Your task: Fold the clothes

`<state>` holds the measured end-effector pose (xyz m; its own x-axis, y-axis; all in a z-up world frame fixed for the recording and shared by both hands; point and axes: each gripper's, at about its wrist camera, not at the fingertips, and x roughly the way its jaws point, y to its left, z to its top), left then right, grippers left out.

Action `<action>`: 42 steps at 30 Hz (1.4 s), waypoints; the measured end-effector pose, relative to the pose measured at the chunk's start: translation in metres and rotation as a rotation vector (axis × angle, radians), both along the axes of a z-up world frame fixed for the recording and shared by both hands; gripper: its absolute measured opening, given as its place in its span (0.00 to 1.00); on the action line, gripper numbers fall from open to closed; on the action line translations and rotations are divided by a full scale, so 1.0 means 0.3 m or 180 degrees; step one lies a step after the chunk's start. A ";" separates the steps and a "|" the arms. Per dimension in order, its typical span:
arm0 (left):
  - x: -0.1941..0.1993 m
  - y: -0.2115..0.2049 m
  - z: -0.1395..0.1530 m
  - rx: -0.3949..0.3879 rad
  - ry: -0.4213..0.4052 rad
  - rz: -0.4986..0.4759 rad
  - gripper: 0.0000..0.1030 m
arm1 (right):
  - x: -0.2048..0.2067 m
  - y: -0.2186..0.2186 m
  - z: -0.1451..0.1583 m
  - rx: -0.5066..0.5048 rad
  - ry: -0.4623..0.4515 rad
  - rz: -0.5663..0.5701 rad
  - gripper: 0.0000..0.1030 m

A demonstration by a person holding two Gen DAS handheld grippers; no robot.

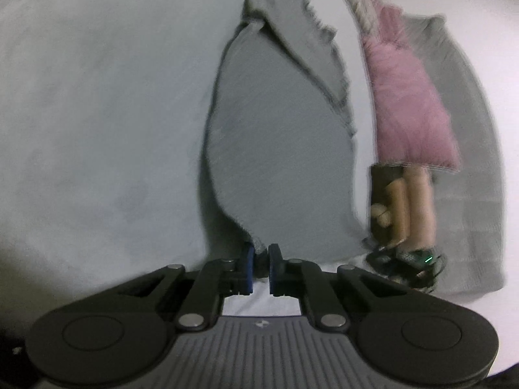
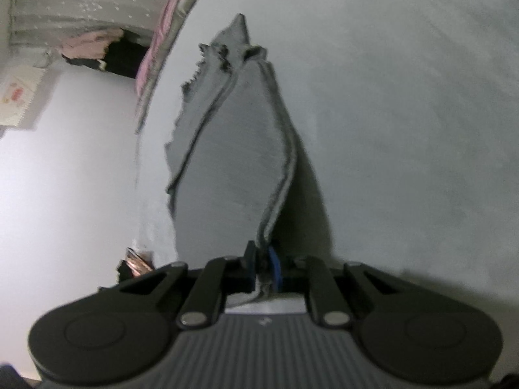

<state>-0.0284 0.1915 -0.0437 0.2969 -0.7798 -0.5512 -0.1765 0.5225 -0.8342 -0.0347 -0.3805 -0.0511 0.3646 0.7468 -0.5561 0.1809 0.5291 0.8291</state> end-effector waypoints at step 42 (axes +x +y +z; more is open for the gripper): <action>0.212 0.120 -0.057 -0.0123 -0.0243 0.1662 0.19 | 0.357 0.020 -0.177 0.0616 0.0144 -0.1362 0.36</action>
